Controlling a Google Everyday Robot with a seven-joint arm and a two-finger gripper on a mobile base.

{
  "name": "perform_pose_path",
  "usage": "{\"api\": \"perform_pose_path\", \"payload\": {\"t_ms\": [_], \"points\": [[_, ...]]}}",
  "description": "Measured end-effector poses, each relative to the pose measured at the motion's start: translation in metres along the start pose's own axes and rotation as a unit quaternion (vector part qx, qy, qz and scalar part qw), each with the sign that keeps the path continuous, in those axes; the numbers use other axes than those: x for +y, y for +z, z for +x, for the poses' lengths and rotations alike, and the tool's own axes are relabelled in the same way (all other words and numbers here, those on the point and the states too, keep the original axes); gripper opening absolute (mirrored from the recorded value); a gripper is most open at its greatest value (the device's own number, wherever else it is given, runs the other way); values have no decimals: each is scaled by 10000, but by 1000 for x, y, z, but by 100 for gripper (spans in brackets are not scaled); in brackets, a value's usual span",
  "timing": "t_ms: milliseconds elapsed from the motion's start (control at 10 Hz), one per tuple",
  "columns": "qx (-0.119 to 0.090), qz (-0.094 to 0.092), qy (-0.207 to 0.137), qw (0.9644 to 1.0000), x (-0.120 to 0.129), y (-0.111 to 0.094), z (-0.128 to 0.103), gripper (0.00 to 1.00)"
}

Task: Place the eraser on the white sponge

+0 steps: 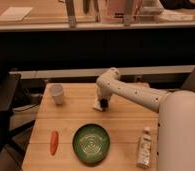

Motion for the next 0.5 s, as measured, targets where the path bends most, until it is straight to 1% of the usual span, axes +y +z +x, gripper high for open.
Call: {"api": "perform_pose_path", "payload": {"t_ms": [500], "points": [[-20, -8, -90, 10000, -2, 0, 0, 14]]}}
